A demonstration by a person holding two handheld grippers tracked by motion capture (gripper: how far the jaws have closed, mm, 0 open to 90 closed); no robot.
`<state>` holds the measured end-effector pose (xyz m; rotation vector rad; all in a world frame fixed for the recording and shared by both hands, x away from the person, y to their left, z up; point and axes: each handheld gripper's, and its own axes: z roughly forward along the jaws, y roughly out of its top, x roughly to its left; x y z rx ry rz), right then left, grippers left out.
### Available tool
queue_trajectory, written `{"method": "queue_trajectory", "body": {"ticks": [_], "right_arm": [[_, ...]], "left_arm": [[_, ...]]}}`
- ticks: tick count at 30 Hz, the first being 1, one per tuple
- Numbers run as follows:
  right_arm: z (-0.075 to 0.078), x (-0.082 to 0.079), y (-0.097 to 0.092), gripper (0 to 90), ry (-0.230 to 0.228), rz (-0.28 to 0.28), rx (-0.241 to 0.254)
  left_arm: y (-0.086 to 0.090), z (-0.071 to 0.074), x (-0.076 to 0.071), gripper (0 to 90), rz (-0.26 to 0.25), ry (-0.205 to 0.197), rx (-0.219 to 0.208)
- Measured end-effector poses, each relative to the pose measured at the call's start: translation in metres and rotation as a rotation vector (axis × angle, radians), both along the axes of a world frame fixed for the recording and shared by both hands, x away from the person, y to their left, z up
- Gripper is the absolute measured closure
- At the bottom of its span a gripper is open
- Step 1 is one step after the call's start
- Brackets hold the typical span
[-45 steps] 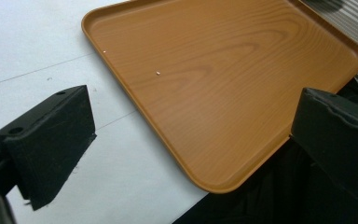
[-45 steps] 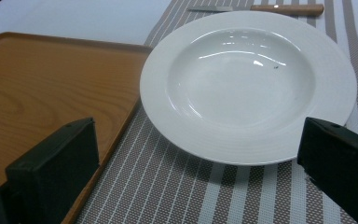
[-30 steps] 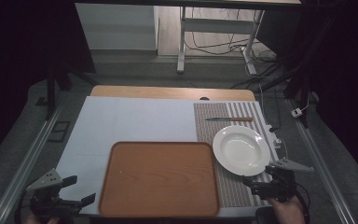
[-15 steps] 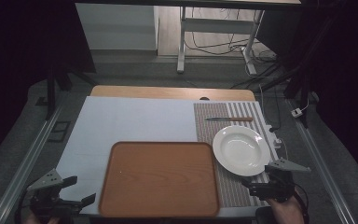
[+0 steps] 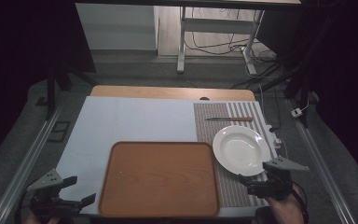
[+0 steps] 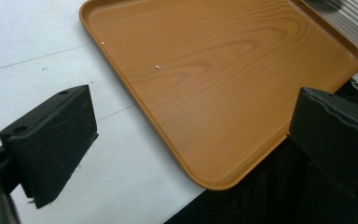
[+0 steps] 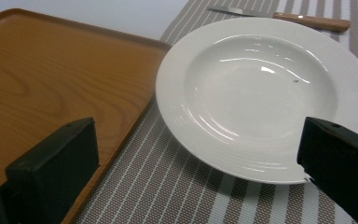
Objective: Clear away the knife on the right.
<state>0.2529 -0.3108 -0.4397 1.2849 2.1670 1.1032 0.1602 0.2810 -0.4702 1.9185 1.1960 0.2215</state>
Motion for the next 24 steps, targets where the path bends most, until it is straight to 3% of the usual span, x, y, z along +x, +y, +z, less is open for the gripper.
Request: {"method": "queue_trajectory", "body": {"ticks": [12, 24], "right_arm": [[0.002, 0.009, 0.004, 0.0, 0.0, 0.028, 0.029], [-0.002, 0.027, 0.014, 0.0, 0.047, 0.034, 0.033]], "left_arm": [[0.001, 0.0, 0.0, 0.8, 0.003, 0.002, -0.003], [0.001, 0.0, 0.0, 0.8, 0.006, 0.003, -0.007]]}}
